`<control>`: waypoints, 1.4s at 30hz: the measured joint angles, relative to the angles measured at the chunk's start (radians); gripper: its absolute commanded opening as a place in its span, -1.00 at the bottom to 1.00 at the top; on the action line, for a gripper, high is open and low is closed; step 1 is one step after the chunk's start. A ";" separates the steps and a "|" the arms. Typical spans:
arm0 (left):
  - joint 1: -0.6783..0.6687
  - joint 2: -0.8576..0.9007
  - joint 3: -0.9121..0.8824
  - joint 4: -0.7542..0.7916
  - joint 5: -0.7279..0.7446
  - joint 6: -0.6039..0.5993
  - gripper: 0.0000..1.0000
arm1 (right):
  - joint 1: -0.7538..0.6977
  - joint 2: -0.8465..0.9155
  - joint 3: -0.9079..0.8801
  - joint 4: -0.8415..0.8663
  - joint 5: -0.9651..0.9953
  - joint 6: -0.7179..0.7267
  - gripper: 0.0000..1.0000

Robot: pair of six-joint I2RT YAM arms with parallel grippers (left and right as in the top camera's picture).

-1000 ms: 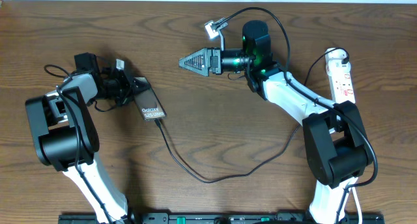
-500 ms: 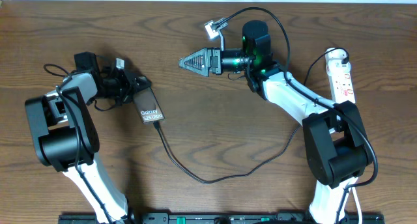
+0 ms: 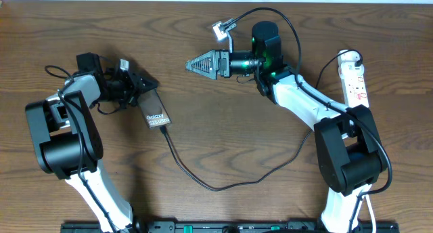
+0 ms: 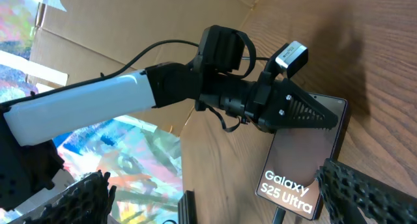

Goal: Plug charger to phone and switch on socket
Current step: 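Lower the plugged phone onto the table with the left gripper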

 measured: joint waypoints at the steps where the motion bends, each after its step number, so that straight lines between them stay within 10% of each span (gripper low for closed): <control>1: 0.000 -0.001 0.001 -0.007 0.001 0.001 0.00 | 0.000 0.000 0.000 0.000 0.000 0.000 0.98; 42: -0.006 -0.061 0.045 -0.249 -0.230 -0.001 0.32 | 0.001 0.000 0.000 0.000 0.000 0.000 0.99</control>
